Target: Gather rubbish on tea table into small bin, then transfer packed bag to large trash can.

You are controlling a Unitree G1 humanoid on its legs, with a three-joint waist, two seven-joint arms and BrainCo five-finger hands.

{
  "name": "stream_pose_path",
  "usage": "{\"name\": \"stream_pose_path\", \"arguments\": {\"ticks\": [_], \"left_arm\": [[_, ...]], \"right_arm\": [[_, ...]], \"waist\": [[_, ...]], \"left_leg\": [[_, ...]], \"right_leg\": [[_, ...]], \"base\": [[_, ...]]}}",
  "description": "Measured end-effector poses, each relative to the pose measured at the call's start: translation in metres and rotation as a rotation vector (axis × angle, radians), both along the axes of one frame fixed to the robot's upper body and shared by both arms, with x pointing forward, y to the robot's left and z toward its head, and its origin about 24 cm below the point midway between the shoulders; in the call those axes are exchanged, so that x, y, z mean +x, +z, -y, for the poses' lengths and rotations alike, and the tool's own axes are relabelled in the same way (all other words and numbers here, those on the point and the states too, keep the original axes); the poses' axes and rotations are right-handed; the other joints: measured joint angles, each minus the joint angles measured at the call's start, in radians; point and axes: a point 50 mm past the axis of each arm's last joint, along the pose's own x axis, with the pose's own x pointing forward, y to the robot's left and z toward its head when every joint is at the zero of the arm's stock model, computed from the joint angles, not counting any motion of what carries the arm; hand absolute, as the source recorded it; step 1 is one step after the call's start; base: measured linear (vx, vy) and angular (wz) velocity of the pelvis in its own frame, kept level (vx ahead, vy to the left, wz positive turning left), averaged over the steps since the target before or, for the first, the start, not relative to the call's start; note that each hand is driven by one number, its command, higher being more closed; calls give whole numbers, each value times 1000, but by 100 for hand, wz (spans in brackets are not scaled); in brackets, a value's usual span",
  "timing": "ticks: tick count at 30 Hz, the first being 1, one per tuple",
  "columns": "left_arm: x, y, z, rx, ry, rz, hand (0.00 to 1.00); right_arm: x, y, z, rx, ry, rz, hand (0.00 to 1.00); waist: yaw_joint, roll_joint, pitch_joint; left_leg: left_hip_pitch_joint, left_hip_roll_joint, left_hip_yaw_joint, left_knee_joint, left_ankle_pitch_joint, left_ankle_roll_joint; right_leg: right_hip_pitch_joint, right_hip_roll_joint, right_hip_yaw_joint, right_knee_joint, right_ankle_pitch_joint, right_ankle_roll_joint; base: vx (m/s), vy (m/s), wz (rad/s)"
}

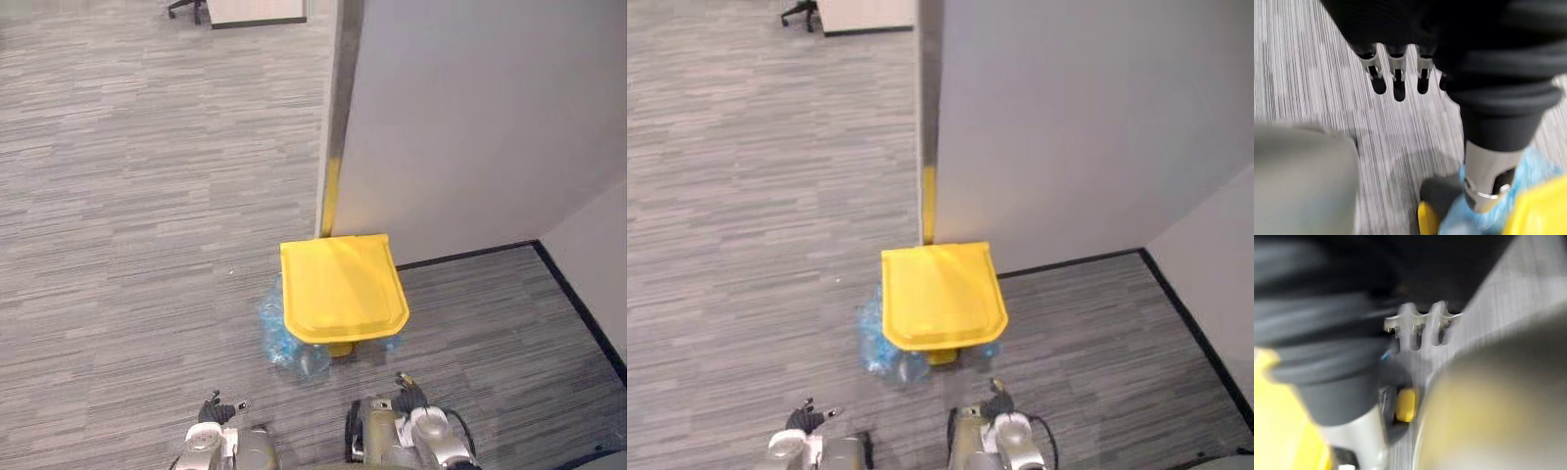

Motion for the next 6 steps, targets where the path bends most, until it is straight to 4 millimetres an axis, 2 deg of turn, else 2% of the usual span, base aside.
{"name": "stream_pose_path", "arguments": {"ticks": [2, 4, 6], "left_arm": [[-3, -4, 13, -51, -11, -15, 0], [-7, -6, 14, -68, 1, -31, 0], [-9, -6, 11, -67, 0, -36, 0]], "right_arm": [[-15, -6, 17, -24, -77, -64, 0], [-26, -10, 23, -28, -113, -105, 0], [-30, -11, 25, -27, -137, -116, 0]], "waist": [[-5, 29, -25], [-7, 37, -42], [-6, 40, -45]], "left_leg": [[36, 21, -6, -99, 57, 15], [48, 27, -13, -135, 77, 22], [48, 29, -12, -142, 80, 18]], "right_leg": [[46, 37, -10, -116, 61, -6], [73, 55, -12, -190, 100, -5], [96, 62, -9, -250, 134, 3]], "base": [[5, -13, -4], [0, 0, 0], [13, 43, -4]]}}
